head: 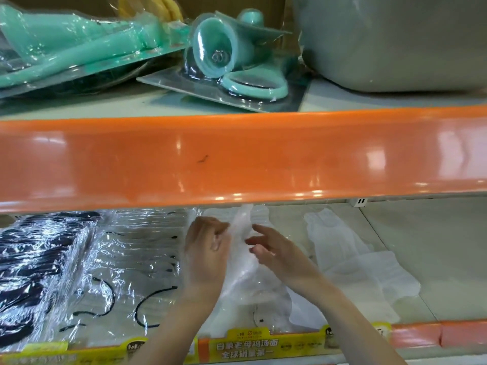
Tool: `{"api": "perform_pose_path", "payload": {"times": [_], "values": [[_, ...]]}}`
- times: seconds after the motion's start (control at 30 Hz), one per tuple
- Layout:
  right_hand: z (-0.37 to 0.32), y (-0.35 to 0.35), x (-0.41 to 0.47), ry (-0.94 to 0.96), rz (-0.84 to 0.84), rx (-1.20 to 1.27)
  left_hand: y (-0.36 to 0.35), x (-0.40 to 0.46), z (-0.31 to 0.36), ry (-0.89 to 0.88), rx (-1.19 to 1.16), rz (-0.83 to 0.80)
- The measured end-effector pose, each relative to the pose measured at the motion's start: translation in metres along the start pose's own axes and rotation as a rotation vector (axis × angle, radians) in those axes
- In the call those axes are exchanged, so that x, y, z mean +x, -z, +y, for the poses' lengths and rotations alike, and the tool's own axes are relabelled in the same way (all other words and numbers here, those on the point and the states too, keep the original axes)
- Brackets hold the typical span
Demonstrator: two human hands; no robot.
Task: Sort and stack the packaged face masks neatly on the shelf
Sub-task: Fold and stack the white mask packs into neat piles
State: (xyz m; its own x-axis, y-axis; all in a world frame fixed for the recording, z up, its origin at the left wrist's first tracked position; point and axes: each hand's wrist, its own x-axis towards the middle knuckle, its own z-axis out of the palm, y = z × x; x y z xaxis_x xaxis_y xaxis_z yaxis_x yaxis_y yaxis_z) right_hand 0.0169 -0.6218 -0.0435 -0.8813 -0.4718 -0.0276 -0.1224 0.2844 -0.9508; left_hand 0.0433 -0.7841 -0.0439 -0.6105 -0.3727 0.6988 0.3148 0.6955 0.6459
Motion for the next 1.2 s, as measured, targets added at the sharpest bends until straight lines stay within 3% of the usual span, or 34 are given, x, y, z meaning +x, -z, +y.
{"api": "perform_pose_path", "payload": {"times": [0.07, 0.1, 0.2, 0.3, 0.5, 0.63, 0.7, 0.83, 0.97, 1.2], "values": [[-0.009, -0.006, -0.008, 0.032, -0.142, 0.326, -0.003, -0.007, -0.004, -0.352, 0.098, -0.003], [-0.012, -0.007, -0.012, 0.06, -0.198, 0.477, -0.007, -0.012, -0.006, -0.448, 0.12, -0.023], [-0.02, -0.005, -0.021, 0.053, -0.242, 0.777, -0.014, -0.024, 0.001, -0.525, 0.112, -0.109], [-0.019, 0.001, -0.021, -0.055, -0.088, 0.823, -0.015, -0.032, 0.002, -0.572, 0.116, -0.2], [0.003, 0.02, -0.009, -0.257, 0.252, 0.594, -0.001, -0.033, -0.034, -0.455, 0.305, -0.352], [0.014, 0.031, -0.004, -0.317, 0.268, 0.429, 0.011, -0.02, -0.054, -0.443, 0.399, -0.334], [0.016, 0.032, 0.002, -0.3, 0.288, 0.247, 0.013, -0.013, -0.06, -0.47, 0.417, -0.325], [0.026, 0.026, 0.02, -0.184, 0.406, -0.373, 0.006, 0.002, -0.071, -0.436, 0.499, -0.364], [0.032, 0.016, 0.038, 0.027, 0.388, -0.71, -0.006, 0.022, -0.072, -0.385, 0.603, -0.406], [0.025, 0.019, 0.078, -0.109, 0.259, -0.877, -0.028, 0.031, -0.08, -0.192, 0.859, -0.697]]}}
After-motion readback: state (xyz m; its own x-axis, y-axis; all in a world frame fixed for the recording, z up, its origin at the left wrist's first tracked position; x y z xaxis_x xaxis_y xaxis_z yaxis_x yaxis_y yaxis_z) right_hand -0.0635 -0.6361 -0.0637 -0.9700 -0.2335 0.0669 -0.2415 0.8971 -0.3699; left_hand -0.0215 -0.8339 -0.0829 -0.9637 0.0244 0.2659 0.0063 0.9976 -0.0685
